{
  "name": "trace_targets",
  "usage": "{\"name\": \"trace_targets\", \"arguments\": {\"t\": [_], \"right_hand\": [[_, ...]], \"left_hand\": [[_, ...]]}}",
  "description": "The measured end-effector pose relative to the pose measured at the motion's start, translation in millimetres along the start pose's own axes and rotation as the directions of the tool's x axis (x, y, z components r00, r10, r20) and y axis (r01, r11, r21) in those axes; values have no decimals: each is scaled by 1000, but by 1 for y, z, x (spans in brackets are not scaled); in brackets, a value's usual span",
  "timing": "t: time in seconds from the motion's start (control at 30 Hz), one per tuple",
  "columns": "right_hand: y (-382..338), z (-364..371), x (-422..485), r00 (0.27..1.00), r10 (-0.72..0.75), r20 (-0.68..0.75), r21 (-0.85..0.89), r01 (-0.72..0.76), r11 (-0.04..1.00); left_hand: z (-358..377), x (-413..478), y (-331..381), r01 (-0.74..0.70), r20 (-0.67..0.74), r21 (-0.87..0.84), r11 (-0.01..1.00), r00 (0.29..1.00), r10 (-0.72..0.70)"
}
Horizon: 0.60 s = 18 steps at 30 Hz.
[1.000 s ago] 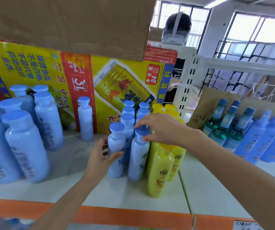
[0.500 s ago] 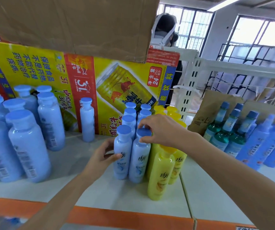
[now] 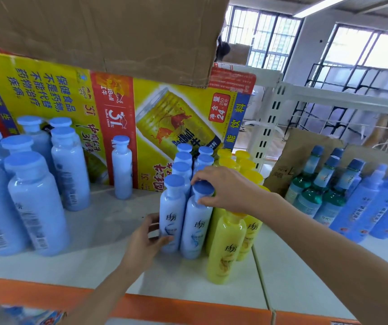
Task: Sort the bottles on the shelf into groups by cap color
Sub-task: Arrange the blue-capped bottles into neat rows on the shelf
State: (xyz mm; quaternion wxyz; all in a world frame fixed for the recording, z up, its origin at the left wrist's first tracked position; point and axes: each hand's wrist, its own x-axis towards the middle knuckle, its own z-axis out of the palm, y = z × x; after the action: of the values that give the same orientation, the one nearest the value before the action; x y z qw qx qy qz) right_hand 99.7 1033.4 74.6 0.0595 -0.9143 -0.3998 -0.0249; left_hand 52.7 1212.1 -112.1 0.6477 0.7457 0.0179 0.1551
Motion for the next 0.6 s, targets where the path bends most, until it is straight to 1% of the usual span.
{"name": "trace_targets", "arguments": {"t": [0.27, 0.6], "right_hand": [[5, 4, -2, 997, 40, -62, 25, -38, 999], [3, 5, 0, 993, 85, -80, -3, -86, 996]], "left_hand": [[0, 4, -1, 8, 61, -33, 999, 998, -6], [4, 4, 0, 5, 34, -26, 1000, 999, -4]]}}
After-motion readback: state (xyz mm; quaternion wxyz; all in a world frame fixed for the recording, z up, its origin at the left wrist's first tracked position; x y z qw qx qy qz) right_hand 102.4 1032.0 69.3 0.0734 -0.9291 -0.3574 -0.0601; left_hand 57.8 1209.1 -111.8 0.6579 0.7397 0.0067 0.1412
